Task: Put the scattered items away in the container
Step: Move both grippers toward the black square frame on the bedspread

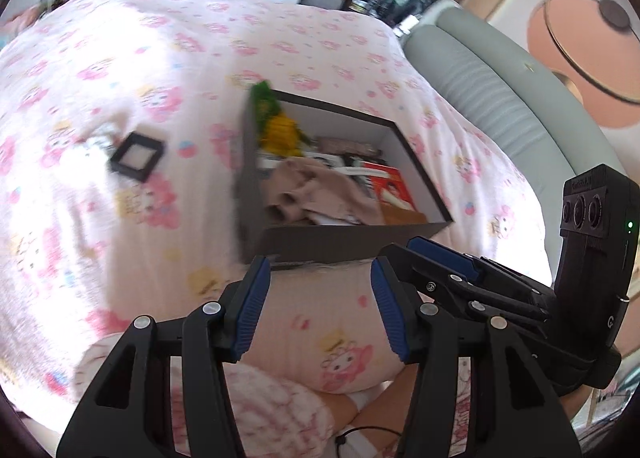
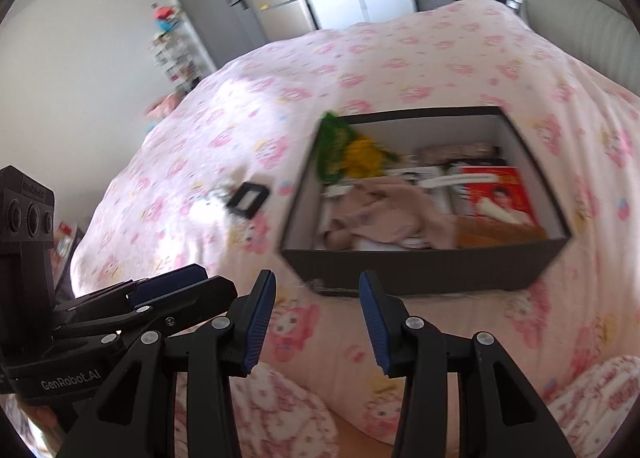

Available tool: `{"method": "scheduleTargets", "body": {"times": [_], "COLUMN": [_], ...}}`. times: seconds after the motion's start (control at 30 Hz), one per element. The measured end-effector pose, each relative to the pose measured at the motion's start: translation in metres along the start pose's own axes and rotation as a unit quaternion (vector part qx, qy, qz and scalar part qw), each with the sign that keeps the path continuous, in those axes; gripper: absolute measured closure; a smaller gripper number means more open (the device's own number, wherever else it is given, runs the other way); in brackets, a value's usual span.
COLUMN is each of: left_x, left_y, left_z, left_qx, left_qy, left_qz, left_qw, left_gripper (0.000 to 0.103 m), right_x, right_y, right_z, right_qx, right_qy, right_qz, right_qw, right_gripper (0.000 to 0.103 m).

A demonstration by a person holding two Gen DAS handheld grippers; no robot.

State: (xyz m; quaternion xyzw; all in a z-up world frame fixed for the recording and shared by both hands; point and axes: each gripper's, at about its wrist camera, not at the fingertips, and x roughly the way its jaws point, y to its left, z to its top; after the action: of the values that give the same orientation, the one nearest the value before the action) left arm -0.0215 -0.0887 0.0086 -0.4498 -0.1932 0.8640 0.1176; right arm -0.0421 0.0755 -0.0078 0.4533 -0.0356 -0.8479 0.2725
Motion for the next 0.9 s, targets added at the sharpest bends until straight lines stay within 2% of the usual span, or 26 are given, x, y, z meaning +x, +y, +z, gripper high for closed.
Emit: {"method": "scheduleTargets", "body": {"times": [0.27,0.47,0.6,0.7,0.83,0.9], "left_x": [-0.021,-0.007,0.016,0.042,0.082,0.097], "left_y": [0.087,0.160,0.202,0.233,0.267,0.274], "left_z": [0.001,0.014,0.032,0.048,0.070,0.080], "left_qx": [-0.064,-0.119,-0.143,-0.165,-0.193,-0.192], "left_qy": [-0.017,-0.022,-0.018,-0.010,0.001,0.008], "left_qz": [0.031,0.041,0.038,0.022,0.009,0.013], "left_qw": [0.9973,0.9918,0.9888,0.9861,0.9812,0.9814], "left_gripper": [0.050,0.050,0.050,0.051,0.065,0.070], "right_x": [0.063,0.128,0.173,0.209,0.257,0.276], "right_y": [0.064,0.098,0.109,0.114,0.106,0.098], "right_z": [0.009,0.025,0.048,0.065,0.078,0.083], "right_qx": [-0.036,-0.043,-0.026,-0.020,0.009,0.029], "right_qy": [0.041,0.080,0.097,0.096,0.115,0.118], "right_qz": [0.049,0.071,0.065,0.048,0.024,0.012], "right_qw": [0.997,0.993,0.993,0.994,0.993,0.993], "right_gripper": [0.064,0.064,0.064,0.064,0.064,0.064]}}
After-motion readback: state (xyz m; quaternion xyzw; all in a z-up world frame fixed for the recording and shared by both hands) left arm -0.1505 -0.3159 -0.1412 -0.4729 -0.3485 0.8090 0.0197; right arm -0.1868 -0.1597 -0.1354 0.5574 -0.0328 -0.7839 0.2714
